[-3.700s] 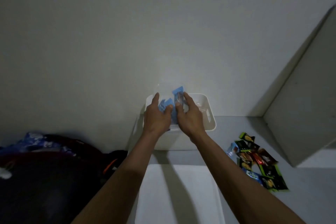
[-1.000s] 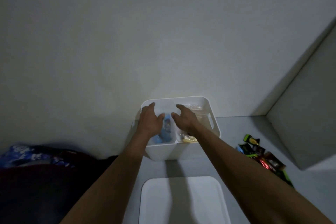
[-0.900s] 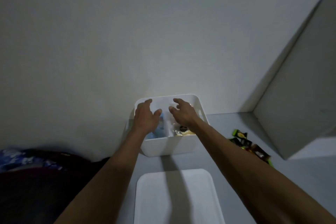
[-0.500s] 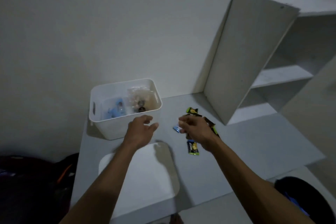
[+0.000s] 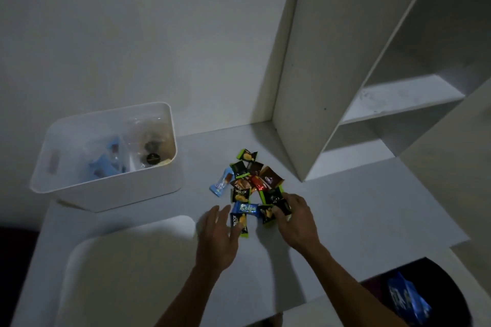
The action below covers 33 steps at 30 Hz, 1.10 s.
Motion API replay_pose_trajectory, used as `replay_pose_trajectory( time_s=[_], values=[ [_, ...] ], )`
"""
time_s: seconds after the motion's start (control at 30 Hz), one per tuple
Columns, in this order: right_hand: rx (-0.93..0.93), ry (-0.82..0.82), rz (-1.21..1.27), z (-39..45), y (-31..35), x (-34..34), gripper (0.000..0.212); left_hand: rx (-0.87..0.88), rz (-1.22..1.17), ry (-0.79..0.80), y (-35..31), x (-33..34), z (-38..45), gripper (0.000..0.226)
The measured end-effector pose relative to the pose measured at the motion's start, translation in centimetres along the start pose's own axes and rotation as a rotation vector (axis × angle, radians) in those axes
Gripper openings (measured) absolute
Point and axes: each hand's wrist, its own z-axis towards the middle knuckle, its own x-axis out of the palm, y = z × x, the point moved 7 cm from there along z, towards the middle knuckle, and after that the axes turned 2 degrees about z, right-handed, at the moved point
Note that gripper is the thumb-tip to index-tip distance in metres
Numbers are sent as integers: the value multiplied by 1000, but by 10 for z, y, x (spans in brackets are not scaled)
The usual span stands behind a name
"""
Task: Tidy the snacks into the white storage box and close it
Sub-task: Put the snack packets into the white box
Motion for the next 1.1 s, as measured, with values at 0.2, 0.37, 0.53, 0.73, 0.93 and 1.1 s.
replay_pose_trajectory(
  time_s=[0.2,0.37,0.53,0.73,0.93,1.1],
  values=[
    [-219,77,-239,64,-26,43,63,-54,254,-76,-4,55,68,56],
    [-340,161,-355,96,-37,79,61,-85,331,-17,8,91,107,50],
    [-405,234,-465,92,-47,93,58,-58,397,12,19,109,101,54],
    [-403,164,-333,87,-51,81,64,-19,426,-73,21,103,91,49],
    [-491,278,-468,113,-38,91,81,17,425,-66,33,98,111,58],
    [-567,356,-538,93,-43,97,97,67,472,-26,35,103,109,58]
  ],
)
